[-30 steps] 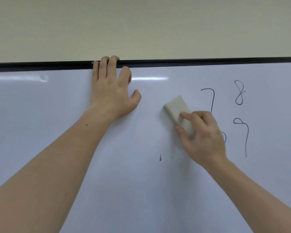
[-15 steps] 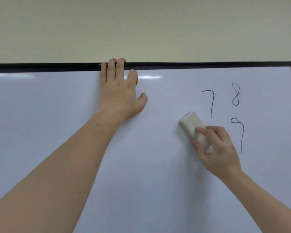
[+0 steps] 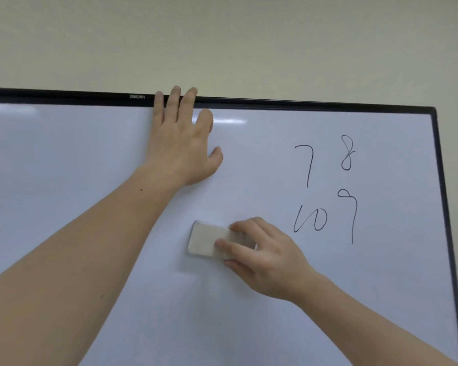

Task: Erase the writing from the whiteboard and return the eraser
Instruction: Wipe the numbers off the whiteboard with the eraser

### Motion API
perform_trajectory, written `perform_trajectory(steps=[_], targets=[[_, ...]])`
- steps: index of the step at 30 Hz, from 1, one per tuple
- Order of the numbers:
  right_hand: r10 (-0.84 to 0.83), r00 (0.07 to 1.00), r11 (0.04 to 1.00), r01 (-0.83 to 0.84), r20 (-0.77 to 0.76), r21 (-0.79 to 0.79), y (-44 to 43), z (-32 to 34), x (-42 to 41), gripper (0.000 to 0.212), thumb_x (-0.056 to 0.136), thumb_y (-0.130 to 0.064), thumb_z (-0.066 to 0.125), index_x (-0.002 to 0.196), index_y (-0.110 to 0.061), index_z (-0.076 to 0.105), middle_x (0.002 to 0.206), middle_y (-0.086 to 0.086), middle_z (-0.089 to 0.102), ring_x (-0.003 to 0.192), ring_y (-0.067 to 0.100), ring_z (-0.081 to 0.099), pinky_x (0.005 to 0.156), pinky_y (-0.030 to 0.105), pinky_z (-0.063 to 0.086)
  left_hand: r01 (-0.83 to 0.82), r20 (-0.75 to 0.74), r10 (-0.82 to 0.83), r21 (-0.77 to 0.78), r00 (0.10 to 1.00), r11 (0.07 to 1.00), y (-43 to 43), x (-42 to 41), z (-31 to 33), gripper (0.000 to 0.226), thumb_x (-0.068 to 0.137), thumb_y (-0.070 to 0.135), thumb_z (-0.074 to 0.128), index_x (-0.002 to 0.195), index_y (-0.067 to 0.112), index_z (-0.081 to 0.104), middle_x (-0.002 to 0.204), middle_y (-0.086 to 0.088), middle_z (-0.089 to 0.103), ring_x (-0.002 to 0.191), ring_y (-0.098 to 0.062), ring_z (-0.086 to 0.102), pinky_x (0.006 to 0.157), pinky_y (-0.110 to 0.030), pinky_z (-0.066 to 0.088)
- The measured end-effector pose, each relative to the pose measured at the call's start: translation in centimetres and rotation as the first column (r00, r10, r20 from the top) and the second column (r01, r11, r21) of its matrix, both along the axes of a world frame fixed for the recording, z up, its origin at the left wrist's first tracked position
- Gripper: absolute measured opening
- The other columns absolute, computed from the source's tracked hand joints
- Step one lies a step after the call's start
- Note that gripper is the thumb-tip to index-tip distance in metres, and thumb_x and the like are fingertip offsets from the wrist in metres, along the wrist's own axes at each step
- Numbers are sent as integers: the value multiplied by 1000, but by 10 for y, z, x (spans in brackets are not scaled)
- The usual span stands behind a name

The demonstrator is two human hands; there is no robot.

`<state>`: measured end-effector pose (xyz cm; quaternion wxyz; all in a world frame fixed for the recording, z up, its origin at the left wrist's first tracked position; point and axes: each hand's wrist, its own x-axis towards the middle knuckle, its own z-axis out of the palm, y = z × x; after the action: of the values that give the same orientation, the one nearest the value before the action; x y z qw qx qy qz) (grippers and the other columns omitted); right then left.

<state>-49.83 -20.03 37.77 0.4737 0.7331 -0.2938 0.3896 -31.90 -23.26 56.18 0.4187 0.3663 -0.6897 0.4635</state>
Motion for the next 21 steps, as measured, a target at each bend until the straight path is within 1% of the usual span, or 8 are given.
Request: perform_trajectory(steps=[2, 5, 9, 12, 15, 16, 18, 21], targets=[[-4, 999, 1000, 4, -51, -4, -1, 5, -25, 24, 91, -26, 70, 113, -17, 75, 108, 16, 67, 86, 33, 60, 65, 38, 51, 12, 13, -12, 15, 1000, 1000, 1, -16, 2, 43, 86, 52, 50, 111, 16, 51, 163, -18, 19, 152, -39, 10, 123, -58, 2], [11, 1000, 999, -11, 0, -49, -3, 22, -74, 24, 91, -24, 70, 113, -17, 75, 109, 16, 67, 87, 33, 61, 65, 39, 53, 21, 16, -22, 33, 1000, 999, 0, -40, 6, 38, 87, 52, 50, 106, 19, 48, 164, -16, 19, 153, -37, 9, 123, -57, 0], [-28, 957, 991, 65, 288, -119, -5, 65, -125, 28, 87, -29, 71, 113, -22, 74, 110, 10, 64, 94, 28, 61, 63, 34, 55, 26, -5, -25, 38, 1000, 999, -2, -70, 8, 37, 87, 51, 50, 105, 18, 49, 164, -15, 21, 153, -35, 8, 123, -57, 0], [21, 808, 992, 58, 589, -115, -6, 101, -153, 31, 89, -31, 71, 120, -26, 68, 114, 4, 59, 106, 24, 56, 72, 36, 54, 19, -38, -18, 17, 999, 1000, -3, -94, 6, 40, 86, 51, 51, 106, 17, 51, 161, -17, 25, 152, -37, 12, 123, -57, 1], [50, 705, 996, 18, 707, -88, -10, 114, -157, 34, 91, -33, 70, 125, -28, 64, 117, 1, 55, 113, 22, 53, 78, 30, 45, 6, -92, -5, 5, 996, 1000, -5, -101, 2, 42, 85, 51, 50, 107, 15, 51, 157, -18, 30, 150, -39, 16, 123, -56, 3], [65, 724, 994, 14, 686, -109, -10, 110, -155, 34, 91, -31, 70, 124, -27, 65, 116, 2, 56, 110, 22, 53, 76, 31, 46, 2, -106, -2, -5, 994, 1000, -6, -104, 1, 42, 83, 51, 49, 105, 15, 51, 155, -18, 32, 148, -39, 18, 123, -56, 3], [83, 835, 990, -5, 545, -143, -11, 92, -145, 31, 87, -28, 72, 118, -24, 69, 111, 6, 59, 100, 26, 56, 66, 33, 51, 12, -129, -15, -21, 992, 1000, -5, -107, 0, 41, 80, 51, 47, 100, 16, 49, 150, -17, 36, 145, -39, 23, 123, -55, 5], [87, 984, 994, -74, 157, -86, -10, 50, -143, 29, 84, -27, 73, 112, -19, 73, 107, 12, 63, 89, 32, 61, 64, 34, 52, 26, -153, -30, -29, 988, 999, -4, -111, 0, 36, 78, 51, 46, 94, 19, 42, 145, -15, 39, 142, -38, 27, 123, -53, 7]])
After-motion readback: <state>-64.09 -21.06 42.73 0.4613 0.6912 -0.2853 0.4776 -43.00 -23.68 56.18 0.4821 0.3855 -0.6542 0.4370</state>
